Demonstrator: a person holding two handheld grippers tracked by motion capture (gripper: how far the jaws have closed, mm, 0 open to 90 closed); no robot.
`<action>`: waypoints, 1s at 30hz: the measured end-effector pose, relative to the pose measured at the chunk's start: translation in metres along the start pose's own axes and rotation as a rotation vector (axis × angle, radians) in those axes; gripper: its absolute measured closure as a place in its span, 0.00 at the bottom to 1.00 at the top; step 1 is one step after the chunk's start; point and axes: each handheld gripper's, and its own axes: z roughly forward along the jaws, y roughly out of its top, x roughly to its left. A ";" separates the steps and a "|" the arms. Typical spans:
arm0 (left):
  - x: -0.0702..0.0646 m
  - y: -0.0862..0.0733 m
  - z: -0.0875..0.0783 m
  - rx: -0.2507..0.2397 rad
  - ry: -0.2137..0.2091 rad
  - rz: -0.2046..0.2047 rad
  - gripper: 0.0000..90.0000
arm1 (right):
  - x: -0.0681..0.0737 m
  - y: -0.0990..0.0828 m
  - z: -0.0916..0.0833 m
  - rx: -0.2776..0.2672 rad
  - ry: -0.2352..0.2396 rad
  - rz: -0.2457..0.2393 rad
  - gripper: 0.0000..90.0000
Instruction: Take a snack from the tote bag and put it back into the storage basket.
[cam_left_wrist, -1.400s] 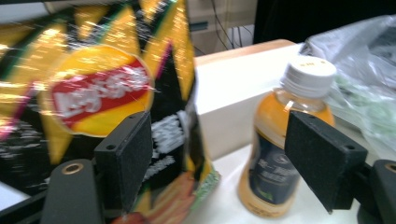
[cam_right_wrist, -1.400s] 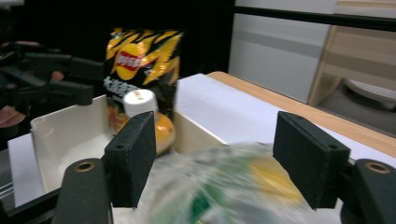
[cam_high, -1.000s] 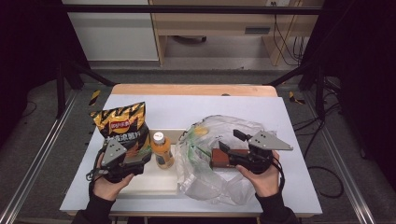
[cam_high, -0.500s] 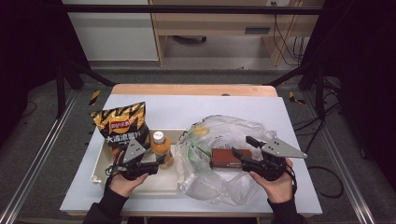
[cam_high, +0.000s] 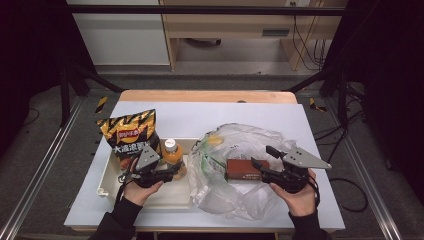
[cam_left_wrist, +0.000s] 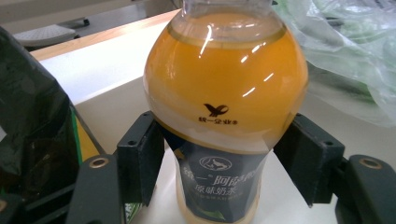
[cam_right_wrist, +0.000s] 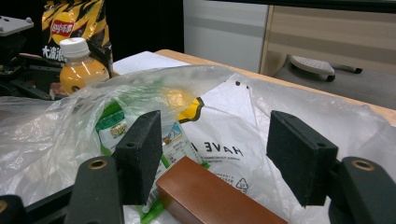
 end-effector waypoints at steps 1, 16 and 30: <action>-0.001 0.000 0.000 0.004 0.008 0.002 0.38 | 0.000 0.000 0.000 -0.002 -0.001 0.002 0.41; -0.005 0.005 0.010 -0.015 0.194 -0.135 0.39 | -0.001 -0.001 0.001 -0.004 -0.007 -0.001 0.41; 0.000 -0.002 0.009 -0.054 0.125 -0.120 0.37 | 0.000 -0.003 0.003 0.004 -0.008 -0.007 0.40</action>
